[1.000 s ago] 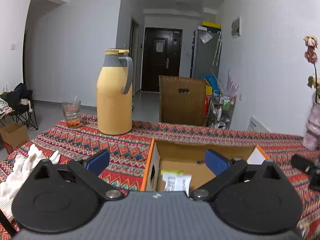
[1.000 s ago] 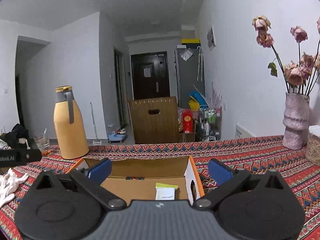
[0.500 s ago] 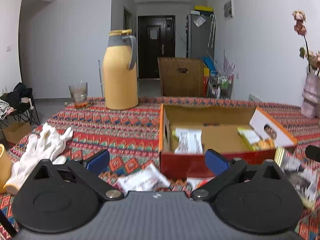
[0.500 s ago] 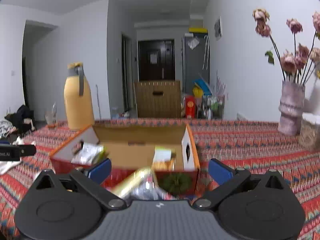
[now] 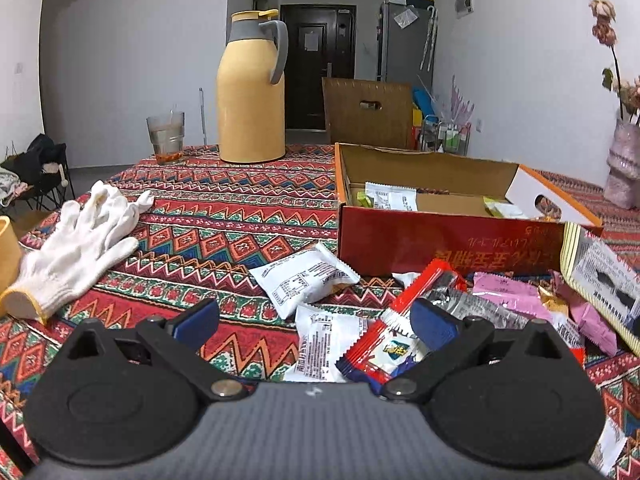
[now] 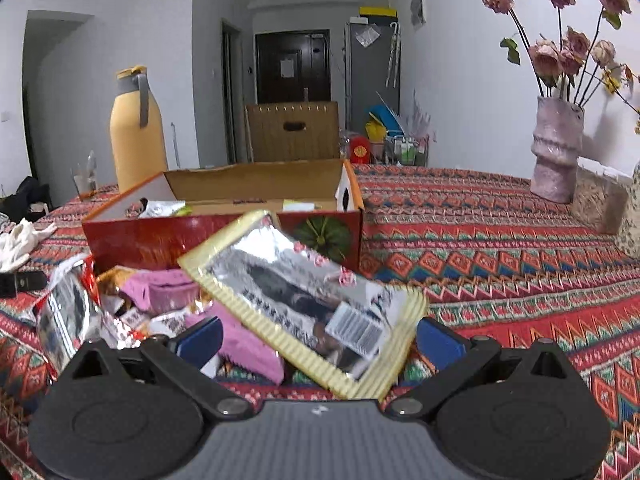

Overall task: Organize snacks
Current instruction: 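Grasp the silver packet with yellow border with the right gripper, then grasp the silver packet with blue print with the left gripper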

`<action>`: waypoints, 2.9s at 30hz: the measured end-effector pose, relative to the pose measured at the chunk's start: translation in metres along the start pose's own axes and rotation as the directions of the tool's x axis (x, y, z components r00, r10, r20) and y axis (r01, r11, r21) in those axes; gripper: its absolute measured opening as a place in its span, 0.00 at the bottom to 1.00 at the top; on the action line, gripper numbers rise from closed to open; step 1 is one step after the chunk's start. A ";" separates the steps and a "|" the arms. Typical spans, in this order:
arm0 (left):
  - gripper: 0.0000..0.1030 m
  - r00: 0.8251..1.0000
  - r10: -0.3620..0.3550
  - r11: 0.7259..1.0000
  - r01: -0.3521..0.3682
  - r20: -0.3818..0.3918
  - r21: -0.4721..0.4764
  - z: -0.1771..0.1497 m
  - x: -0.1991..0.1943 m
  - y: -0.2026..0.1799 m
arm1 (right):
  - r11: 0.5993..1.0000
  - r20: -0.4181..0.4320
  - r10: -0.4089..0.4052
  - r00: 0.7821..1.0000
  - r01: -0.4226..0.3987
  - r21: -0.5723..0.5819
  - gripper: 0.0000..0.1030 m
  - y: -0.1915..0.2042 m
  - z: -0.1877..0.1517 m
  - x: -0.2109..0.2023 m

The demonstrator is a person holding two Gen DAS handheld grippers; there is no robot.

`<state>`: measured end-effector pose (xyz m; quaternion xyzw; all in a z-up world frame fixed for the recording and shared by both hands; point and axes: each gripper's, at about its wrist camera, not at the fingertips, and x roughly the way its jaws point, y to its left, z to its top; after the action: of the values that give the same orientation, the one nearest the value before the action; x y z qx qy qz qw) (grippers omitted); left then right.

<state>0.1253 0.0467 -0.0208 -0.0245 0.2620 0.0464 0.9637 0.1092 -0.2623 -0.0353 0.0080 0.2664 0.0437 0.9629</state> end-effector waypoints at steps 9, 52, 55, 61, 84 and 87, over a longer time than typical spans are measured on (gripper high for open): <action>1.00 1.000 -0.009 1.000 0.009 0.011 0.000 -0.006 0.001 -0.002 | 0.984 0.005 -0.022 1.000 0.023 -0.176 1.00 0.011 0.019 0.017; 1.00 0.998 -0.053 0.999 0.053 -0.024 -0.011 0.015 -0.016 -0.024 | 0.979 0.052 0.158 0.986 -0.163 0.120 0.25 -0.022 0.006 0.001; 1.00 0.998 -0.050 0.999 0.050 -0.049 -0.001 0.024 -0.017 -0.048 | 0.976 0.064 0.171 0.983 -0.178 0.125 0.26 -0.017 0.003 -0.002; 1.00 0.992 0.057 0.996 -0.049 -0.114 0.072 0.024 -0.003 -0.097 | 0.968 0.081 0.207 0.975 -0.216 0.129 0.26 -0.011 -0.003 -0.014; 1.00 0.980 0.119 0.990 -0.105 -0.159 0.097 -0.008 -0.042 -0.066 | 0.961 0.121 0.216 0.969 -0.233 0.149 0.26 -0.013 -0.019 -0.061; 1.00 0.975 0.126 0.989 -0.108 -0.185 0.104 -0.007 -0.036 -0.069 | 0.961 0.117 0.218 0.969 -0.234 0.146 0.26 -0.011 -0.019 -0.062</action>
<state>0.0977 -0.0249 -0.0073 0.0315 0.3563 0.0884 0.9297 0.0470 -0.2794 -0.0201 0.1170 0.2179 0.1319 0.9599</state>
